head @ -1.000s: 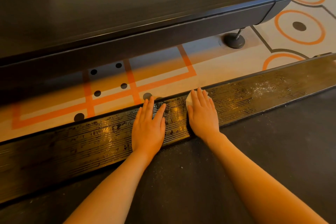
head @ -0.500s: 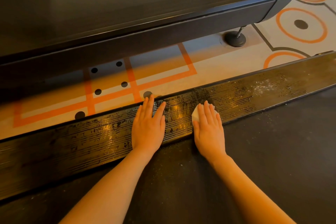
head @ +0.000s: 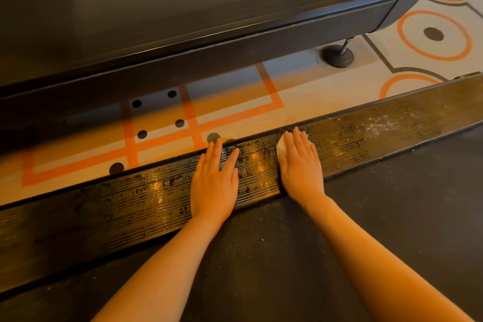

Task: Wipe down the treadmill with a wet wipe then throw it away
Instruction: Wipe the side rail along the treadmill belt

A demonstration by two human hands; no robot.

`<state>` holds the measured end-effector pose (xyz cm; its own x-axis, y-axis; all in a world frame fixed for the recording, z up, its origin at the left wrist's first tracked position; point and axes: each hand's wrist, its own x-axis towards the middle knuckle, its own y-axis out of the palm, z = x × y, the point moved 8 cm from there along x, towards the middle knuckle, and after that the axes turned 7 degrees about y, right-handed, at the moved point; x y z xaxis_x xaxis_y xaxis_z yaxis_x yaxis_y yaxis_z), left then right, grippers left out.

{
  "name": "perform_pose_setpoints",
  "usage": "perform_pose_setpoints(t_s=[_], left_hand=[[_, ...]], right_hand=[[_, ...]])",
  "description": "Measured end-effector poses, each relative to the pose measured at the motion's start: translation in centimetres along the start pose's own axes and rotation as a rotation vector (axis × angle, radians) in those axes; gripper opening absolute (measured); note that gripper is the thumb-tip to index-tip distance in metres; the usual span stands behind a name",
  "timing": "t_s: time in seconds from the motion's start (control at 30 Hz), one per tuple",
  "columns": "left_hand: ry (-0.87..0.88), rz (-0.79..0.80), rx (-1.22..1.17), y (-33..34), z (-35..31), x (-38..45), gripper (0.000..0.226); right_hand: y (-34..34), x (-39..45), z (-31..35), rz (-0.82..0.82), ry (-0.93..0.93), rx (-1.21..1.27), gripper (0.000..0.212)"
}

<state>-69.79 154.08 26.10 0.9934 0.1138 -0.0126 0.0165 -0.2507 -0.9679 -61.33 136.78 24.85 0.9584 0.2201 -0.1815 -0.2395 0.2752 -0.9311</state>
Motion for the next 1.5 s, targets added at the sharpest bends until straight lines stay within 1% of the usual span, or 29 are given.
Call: perform_pose_setpoints(t_s=[0.13,0.2,0.4,0.5,0.6,0.67,0.8,0.9,1.0,1.23,1.4,1.5], left_hand=[[-0.008,0.039,0.006,0.2,0.0,0.0,0.05],[-0.009,0.038,0.007,0.1,-0.1,0.0,0.05],[-0.001,0.031,-0.002,0.2,-0.1,0.1,0.05],[-0.012,0.035,0.009,0.2,-0.1,0.1,0.05],[-0.017,0.075,0.034,0.2,-0.3,0.2,0.052],[-0.026,0.098,0.037,0.1,-0.3,0.1,0.053],[-0.019,0.128,0.068,0.1,-0.3,0.1,0.052],[-0.013,0.117,0.07,0.2,-0.3,0.1,0.051],[0.007,0.083,0.063,0.4,-0.2,0.2,0.053],[0.024,0.03,0.029,0.4,-0.1,0.2,0.051],[0.021,0.037,0.036,0.2,-0.3,0.0,0.051],[0.019,0.079,0.026,0.0,-0.3,0.1,0.051]], right_hand=[[-0.3,-1.6,-0.6,-0.104,0.083,-0.007,0.051],[-0.1,-1.5,-0.4,-0.072,0.079,-0.018,0.052],[0.2,0.7,1.9,0.022,-0.119,-0.002,0.055],[0.3,2.2,3.4,0.077,-0.238,-0.045,0.053],[0.3,3.3,3.6,0.127,-0.289,-0.082,0.05],[0.0,3.8,3.0,0.143,-0.278,-0.091,0.05],[-1.5,5.6,-0.1,0.145,-0.184,-0.123,0.049],[-2.0,6.3,-2.0,0.15,-0.145,-0.123,0.049],[-1.8,6.0,-2.3,0.133,-0.118,-0.062,0.05],[-1.3,1.7,-1.9,0.008,-0.057,0.119,0.05],[-0.9,-2.8,-1.9,-0.034,-0.045,0.138,0.049],[-0.8,-4.0,-1.9,-0.033,-0.043,0.138,0.049]])
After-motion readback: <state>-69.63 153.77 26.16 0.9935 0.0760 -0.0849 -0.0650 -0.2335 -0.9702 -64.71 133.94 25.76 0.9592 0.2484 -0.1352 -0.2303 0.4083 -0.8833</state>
